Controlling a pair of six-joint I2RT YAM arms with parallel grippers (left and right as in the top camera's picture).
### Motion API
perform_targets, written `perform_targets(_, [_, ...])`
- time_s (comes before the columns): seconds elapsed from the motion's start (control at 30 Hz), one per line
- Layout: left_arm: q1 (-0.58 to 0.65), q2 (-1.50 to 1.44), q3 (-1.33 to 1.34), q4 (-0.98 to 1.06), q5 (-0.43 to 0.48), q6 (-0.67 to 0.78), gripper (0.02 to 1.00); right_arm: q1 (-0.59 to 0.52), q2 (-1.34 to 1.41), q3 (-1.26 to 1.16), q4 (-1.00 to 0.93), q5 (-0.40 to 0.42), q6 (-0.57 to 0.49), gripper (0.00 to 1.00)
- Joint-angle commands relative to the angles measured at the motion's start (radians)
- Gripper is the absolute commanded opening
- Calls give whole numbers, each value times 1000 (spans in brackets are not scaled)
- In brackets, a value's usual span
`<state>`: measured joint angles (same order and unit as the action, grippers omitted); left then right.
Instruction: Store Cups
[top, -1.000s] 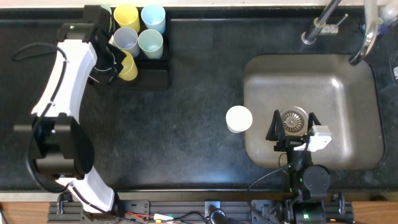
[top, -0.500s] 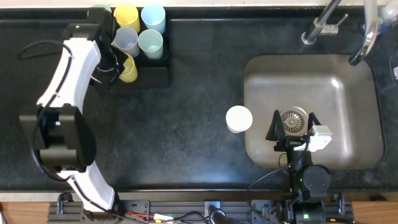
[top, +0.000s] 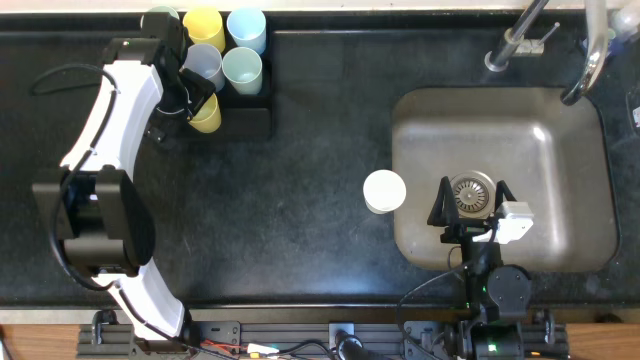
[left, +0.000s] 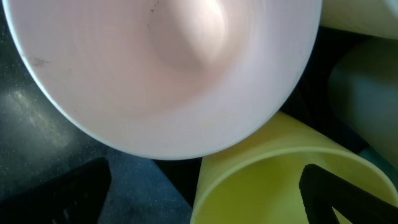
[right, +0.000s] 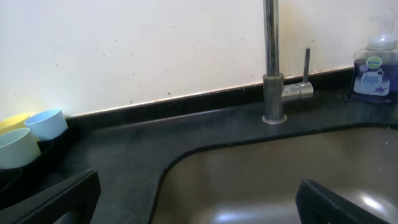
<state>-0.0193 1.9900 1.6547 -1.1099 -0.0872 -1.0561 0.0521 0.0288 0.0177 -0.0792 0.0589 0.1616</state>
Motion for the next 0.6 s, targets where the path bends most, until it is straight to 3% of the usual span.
perform_targets(0.03, [-14,-81,-2,-4,-4,-11,998,-4,-6,-13,5,1,7,998])
perform_targets(0.33, [-63,-469,-2,-193,-12,17,998,-4,-6,-13,6,1,7,996])
perform_targets(0.47, [-63,-718,-16,-351,-72,238,998,-4,-6,-13,6,1,7,998])
perform_targets(0.6, [-62,-988,-102,-490,-74,408,998,-4,-6,-13,6,1,7,998])
